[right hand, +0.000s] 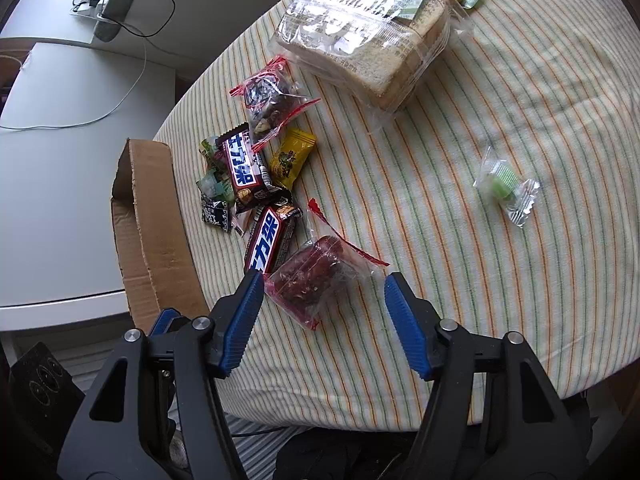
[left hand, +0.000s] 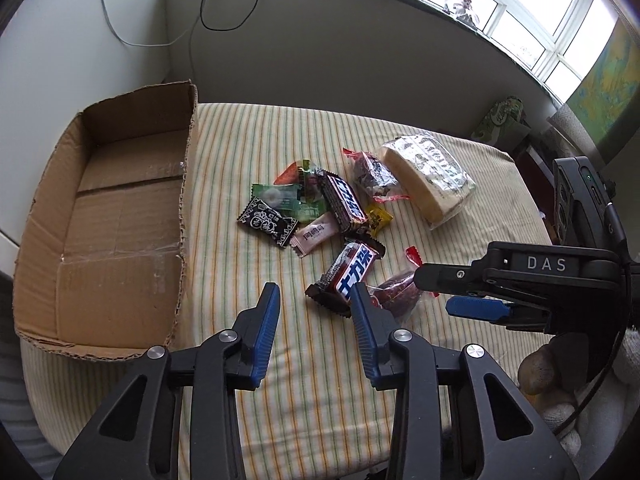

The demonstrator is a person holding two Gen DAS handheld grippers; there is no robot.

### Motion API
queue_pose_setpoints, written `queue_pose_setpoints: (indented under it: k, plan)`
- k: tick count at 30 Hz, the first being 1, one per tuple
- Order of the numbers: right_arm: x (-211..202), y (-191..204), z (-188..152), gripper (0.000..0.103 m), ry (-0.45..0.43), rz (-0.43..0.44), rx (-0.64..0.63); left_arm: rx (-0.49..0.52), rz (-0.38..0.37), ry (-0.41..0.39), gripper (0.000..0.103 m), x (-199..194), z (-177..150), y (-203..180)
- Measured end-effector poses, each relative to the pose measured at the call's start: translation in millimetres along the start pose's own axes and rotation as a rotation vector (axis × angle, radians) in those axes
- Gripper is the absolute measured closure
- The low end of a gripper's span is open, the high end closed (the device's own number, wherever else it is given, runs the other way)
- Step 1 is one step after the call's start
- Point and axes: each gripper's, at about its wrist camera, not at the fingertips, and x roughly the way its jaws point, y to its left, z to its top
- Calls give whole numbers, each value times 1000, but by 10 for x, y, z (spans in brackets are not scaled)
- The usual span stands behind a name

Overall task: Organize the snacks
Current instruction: 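Grasp a Snickers bar with the left tool while the right tool grasps the red-topped date bag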

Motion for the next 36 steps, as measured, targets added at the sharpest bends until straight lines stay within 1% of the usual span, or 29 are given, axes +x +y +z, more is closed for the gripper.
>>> queue_pose_setpoints:
  k: [2, 7, 9, 11, 15, 17, 18, 21, 22, 25, 27, 29, 33, 36]
  plan:
    - [75, 29, 29, 43, 18, -8, 7, 4, -2, 2, 69, 10, -6, -8]
    - [207, 97, 85, 46, 29, -38, 4, 3, -6, 14, 69, 62, -12, 1]
    - [240, 142, 123, 48, 20, -56, -14, 4, -7, 18, 69, 94, -21, -3]
    - [270, 183, 159, 54, 11, -88, -40, 10, -7, 24, 69, 127, -27, -19]
    - [295, 223, 217, 58, 18, -107, -77, 28, -12, 40, 69, 222, -35, -66]
    - [268, 242, 239, 64, 8, -125, -109, 39, -15, 49, 69, 280, -25, -95]
    - [256, 256, 251, 65, 2, -136, -126, 43, -17, 58, 69, 313, -11, -104]
    - [234, 252, 289, 65, -7, -154, -148, 55, -37, 101, 67, 427, 25, -130]
    - [206, 216, 282, 65, -7, -154, -149, 61, -33, 102, 67, 450, 37, -144]
    - [142, 149, 271, 65, -12, -161, -162, 105, -16, 109, 59, 527, 69, -218]
    - [118, 128, 276, 65, -12, -166, -174, 142, -5, 113, 57, 579, 88, -284]
    - [57, 72, 281, 65, -11, -169, -183, 171, 3, 127, 49, 653, 115, -327]
    - [10, 35, 300, 65, -10, -174, -197, 194, 6, 167, 49, 785, 168, -353]
    - [24, 42, 305, 65, -6, -171, -204, 215, 29, 175, 49, 873, 199, -378]
